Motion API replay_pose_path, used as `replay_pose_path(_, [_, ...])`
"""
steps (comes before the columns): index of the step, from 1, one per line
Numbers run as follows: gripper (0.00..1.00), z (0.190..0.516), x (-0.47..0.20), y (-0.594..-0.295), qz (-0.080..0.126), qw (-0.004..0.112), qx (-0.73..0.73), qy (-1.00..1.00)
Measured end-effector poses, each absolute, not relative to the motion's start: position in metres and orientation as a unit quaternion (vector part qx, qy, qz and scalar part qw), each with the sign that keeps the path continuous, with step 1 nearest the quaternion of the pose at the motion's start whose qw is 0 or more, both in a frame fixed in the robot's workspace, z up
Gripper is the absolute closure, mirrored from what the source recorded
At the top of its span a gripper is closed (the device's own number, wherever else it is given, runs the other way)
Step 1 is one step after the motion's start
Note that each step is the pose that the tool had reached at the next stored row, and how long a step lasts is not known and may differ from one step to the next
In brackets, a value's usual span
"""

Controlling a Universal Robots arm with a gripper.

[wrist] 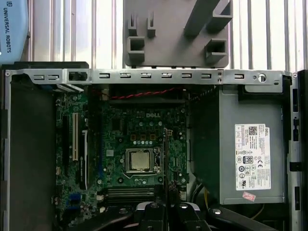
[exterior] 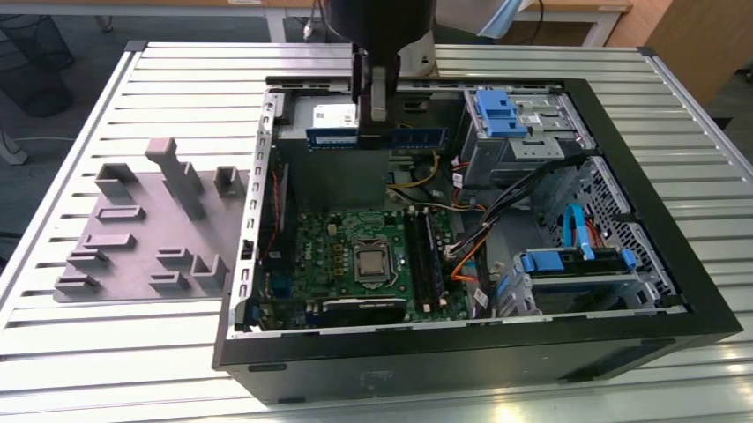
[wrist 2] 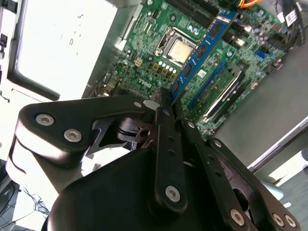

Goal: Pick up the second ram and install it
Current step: 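Pick up the second ram and move it above second insertion slot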

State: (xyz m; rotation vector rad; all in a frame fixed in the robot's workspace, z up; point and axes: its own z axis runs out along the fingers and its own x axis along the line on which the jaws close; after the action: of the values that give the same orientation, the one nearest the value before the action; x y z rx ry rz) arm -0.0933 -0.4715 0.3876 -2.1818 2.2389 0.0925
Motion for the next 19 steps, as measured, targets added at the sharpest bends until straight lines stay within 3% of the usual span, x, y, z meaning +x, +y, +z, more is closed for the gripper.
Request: replay_pose_path(19, [0.86,0.387,-0.064,-0.472,0.030,0.007,-0.698,0.716])
